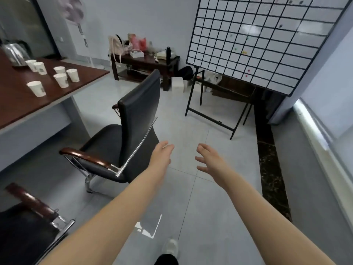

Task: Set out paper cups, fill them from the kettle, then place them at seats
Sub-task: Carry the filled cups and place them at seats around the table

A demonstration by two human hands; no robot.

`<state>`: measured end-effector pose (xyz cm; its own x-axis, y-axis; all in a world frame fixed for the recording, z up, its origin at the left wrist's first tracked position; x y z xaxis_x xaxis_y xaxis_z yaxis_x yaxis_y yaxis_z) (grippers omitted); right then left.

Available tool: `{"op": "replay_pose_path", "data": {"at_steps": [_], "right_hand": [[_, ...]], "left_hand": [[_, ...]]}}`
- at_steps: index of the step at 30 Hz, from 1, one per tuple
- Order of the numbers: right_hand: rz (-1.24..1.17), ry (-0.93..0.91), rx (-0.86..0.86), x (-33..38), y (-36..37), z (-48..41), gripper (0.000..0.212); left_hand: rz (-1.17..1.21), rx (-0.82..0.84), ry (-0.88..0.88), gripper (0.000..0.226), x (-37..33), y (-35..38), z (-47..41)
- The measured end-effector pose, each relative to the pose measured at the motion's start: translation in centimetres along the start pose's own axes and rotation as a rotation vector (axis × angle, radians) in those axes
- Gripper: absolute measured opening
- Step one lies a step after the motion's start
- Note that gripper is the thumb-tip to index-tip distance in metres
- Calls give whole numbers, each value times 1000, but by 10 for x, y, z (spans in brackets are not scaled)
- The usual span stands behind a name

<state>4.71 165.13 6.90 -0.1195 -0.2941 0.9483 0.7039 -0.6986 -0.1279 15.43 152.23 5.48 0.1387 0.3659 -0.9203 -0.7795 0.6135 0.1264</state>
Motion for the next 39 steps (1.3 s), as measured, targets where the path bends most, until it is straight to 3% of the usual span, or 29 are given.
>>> {"op": "replay_pose_path", "data": {"at_steps": [9, 18, 27, 34, 39], "right_hand": [[96, -14, 49, 65, -44, -237, 52], [93, -62, 47, 141, -104, -429, 52], [148, -86, 231, 178, -133, -646, 55], [200, -100, 352, 228, -124, -784, 54], [256, -86, 483, 258, -74, -860, 53]], "left_hand": [[-1, -81, 16, 40, -83, 67, -231], [-61, -92, 44, 42, -165, 145, -397], [87, -249, 65, 40, -218, 196, -571], [141, -406, 89, 39, -265, 203, -671], [239, -540, 85, 40, -281, 176, -738]]}}
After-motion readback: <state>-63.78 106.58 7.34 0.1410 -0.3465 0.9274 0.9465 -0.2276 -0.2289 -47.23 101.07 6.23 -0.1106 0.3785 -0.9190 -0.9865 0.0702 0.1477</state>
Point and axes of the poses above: each hand's wrist, its own z-axis away from the middle knuckle, its own y-axis out of the palm, x = y × z, the point moved 10 cm from there along -z, towards the middle knuckle, and after that the axes turned 3 degrees about -y, right-handed, at the moved point
